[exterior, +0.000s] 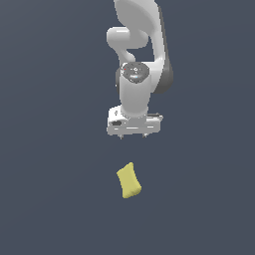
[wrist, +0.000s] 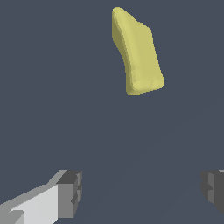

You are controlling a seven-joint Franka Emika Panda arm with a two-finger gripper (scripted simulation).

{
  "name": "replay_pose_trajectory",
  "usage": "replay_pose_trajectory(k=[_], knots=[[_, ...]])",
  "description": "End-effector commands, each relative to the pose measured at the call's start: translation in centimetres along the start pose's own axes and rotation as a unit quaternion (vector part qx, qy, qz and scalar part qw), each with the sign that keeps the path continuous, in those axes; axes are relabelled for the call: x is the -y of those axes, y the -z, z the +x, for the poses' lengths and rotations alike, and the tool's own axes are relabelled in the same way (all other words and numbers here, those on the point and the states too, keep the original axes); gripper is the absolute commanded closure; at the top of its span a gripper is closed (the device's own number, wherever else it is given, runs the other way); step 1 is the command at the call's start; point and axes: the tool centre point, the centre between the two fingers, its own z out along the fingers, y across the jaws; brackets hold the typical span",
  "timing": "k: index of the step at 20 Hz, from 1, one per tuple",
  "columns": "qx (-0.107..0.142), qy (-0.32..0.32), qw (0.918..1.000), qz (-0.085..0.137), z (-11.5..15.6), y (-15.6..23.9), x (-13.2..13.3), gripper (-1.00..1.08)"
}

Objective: Pick up the object and move it to a goal position.

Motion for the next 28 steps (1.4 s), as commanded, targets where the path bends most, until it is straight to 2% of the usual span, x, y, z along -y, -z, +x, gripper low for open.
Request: replay_pose_trajectory(k=[1,9,17,28], knots=[[0.000,0.000,1.0000,0.000,0.0,0.0,0.0,-0.92],[0.010,0.015,0.9998,-0.008,-0.2,-0.5,-0.1,-0.92],[0.010,0.016,0.9998,-0.008,0.0,-0.5,-0.1,-0.92],[0.007,0.040,0.9991,-0.009,3.1,-1.5,-0.3,-0.92]])
